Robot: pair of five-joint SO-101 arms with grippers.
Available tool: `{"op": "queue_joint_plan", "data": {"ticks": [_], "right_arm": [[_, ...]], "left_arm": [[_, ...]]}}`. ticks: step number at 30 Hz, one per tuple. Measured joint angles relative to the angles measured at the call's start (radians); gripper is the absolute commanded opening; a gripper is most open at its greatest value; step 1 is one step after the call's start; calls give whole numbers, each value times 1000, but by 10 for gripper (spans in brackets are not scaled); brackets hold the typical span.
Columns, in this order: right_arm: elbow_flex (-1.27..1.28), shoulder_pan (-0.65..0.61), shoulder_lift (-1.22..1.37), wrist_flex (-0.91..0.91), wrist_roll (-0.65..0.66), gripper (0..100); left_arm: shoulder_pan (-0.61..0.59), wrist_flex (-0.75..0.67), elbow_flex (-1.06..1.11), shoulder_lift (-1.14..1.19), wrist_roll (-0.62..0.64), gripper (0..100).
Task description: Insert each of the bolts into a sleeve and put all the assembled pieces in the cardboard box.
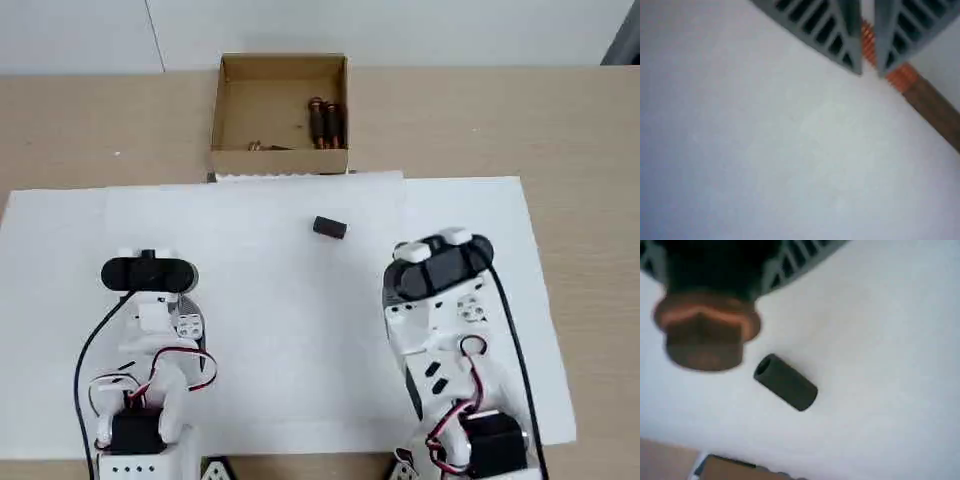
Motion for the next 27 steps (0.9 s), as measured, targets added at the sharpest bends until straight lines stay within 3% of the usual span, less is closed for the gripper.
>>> {"op": "queue_joint_plan", "data": {"ticks": [8, 27], "right_arm": [[-315, 0, 454, -118, 0, 3], [-1019, -11, 1600, -592, 0, 3]], "left_arm": [[0, 0, 0, 0, 2, 6], [0, 0, 0, 0, -2, 6]]}}
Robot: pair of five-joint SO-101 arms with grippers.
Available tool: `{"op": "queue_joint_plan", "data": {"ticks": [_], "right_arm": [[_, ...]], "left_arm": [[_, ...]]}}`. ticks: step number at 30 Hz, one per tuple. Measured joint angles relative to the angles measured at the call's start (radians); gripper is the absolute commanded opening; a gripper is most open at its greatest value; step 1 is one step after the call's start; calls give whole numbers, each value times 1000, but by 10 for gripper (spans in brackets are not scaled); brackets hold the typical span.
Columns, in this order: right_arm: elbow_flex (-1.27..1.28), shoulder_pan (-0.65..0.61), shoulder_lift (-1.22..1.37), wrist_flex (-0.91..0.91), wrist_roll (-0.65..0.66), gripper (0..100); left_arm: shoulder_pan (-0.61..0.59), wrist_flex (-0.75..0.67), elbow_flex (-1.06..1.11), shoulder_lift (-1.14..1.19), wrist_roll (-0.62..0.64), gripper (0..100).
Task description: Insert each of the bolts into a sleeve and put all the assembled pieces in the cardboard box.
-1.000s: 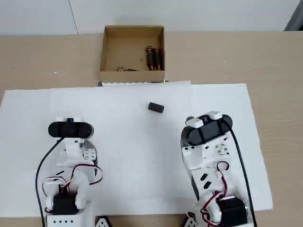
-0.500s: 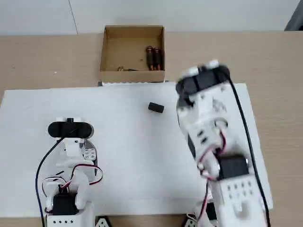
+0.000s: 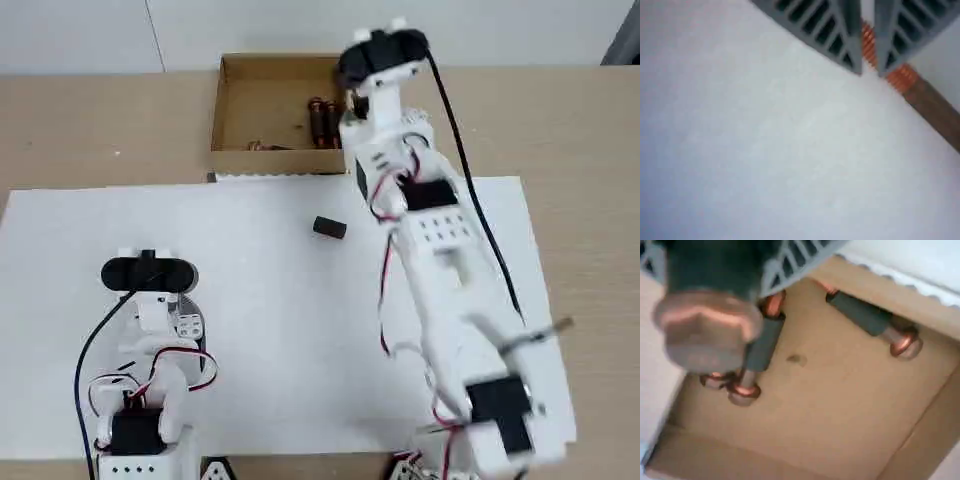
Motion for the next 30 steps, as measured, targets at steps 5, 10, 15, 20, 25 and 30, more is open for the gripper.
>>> {"op": "queue_joint_plan", "data": {"ticks": [5, 10, 15, 20, 25, 30], "right_arm": [[-229, -44, 258, -23, 0, 3], [-465, -71, 494, -23, 0, 3], [-701, -80, 695, -23, 0, 4], [-888, -94, 852, -23, 0, 8], [-979, -110, 931, 6, 0, 60], [-999, -123, 947, 80, -5, 180]], "left_arm": [[0, 0, 0, 0, 0, 6], [0, 0, 0, 0, 0, 6], [0, 0, 0, 0, 0, 6], [0, 0, 0, 0, 0, 6], [0, 0, 0, 0, 0, 6], [0, 0, 0, 0, 0, 6]]}}
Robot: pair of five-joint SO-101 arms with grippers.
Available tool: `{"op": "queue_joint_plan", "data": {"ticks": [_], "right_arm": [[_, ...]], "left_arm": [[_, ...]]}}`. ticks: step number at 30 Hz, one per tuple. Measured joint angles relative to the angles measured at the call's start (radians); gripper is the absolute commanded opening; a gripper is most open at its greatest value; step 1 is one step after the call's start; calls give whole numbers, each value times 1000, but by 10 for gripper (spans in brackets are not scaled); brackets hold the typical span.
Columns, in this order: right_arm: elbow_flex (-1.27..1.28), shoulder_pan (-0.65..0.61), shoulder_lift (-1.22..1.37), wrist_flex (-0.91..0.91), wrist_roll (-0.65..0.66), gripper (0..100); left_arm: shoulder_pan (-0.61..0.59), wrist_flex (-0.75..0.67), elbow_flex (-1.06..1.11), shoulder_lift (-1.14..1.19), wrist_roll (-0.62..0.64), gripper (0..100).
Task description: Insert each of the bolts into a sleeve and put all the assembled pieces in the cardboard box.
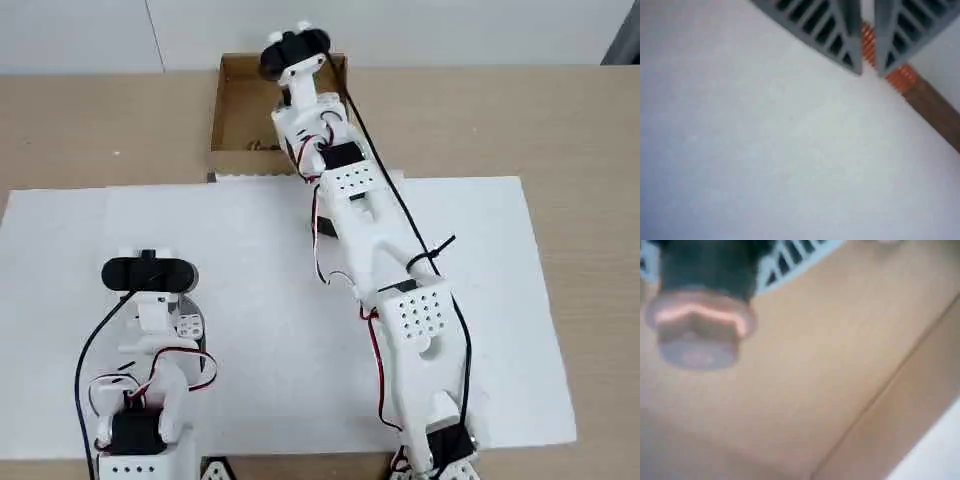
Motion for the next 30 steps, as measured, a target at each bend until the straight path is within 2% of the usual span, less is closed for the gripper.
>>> {"op": "queue_joint_plan", "data": {"ticks": [5, 11, 13, 30], "right_arm": [[-29, 2, -3, 0, 0, 146], [-31, 2, -3, 5, 0, 15], [-31, 2, -5, 32, 0, 9], [-31, 17, -273, 577, 0, 4]], "left_arm": [[0, 0, 0, 0, 0, 6], [0, 0, 0, 0, 0, 6], [0, 0, 0, 0, 0, 6], [0, 0, 0, 0, 0, 6]]}}
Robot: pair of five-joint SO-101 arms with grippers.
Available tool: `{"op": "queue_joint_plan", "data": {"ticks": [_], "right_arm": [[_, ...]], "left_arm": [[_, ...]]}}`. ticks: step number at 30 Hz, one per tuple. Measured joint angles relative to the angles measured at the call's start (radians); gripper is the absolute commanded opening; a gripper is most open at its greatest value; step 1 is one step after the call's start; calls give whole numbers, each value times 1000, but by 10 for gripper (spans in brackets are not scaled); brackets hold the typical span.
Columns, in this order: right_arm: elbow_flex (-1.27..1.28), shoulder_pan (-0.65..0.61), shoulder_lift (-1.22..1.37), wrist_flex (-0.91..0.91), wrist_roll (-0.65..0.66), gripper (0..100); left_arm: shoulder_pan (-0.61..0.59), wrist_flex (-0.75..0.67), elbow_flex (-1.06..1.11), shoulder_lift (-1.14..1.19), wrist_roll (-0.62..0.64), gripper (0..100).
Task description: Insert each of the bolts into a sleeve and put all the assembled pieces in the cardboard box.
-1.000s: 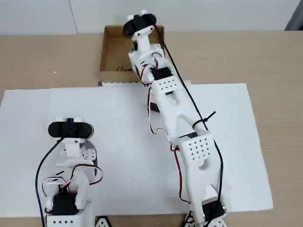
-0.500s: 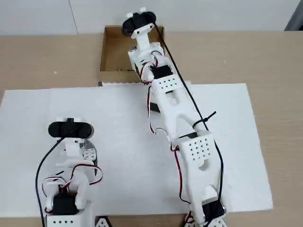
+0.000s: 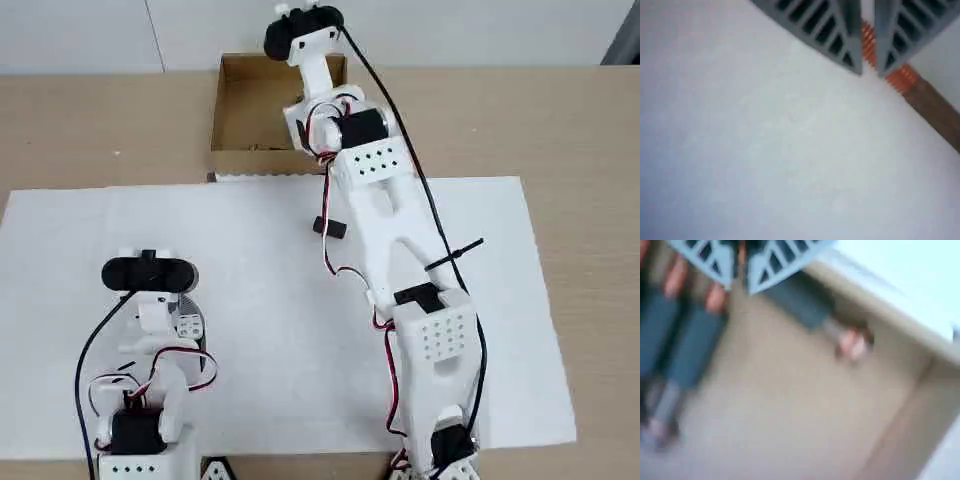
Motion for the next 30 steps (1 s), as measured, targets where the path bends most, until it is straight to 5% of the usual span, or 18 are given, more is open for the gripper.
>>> {"op": "queue_joint_plan", "data": {"ticks": [14, 24, 30], "right_arm": [[0, -2, -49, 509, 305, 4], [-2, -2, -29, 582, 437, 146], [-2, -2, 32, 586, 483, 149]], "left_arm": [[0, 0, 0, 0, 0, 6], [0, 0, 0, 0, 0, 6], [0, 0, 0, 0, 0, 6]]}}
